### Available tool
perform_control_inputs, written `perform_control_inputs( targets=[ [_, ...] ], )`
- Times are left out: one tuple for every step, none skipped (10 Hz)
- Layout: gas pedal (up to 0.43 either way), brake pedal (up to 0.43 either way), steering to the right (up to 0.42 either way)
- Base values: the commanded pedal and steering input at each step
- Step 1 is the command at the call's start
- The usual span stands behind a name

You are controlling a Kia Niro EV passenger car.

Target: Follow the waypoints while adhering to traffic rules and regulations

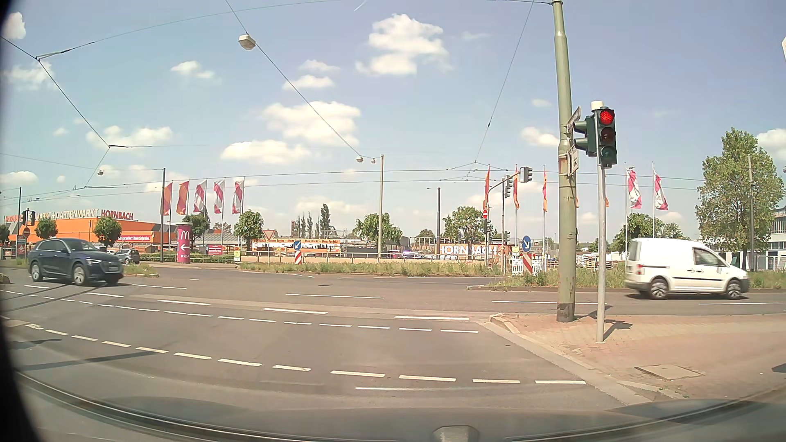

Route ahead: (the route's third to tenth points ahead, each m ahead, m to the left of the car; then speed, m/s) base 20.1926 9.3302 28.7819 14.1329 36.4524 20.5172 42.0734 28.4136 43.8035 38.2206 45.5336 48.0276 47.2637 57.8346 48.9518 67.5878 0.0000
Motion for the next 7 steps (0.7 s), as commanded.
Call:
perform_control_inputs(
  targets=[
    [0.000, 0.348, -0.049],
    [0.000, 0.348, -0.048],
    [0.000, 0.354, -0.048],
    [0.000, 0.354, -0.048],
    [0.000, 0.348, -0.048],
    [0.000, 0.348, -0.048],
    [0.000, 0.348, -0.048]
  ],
)
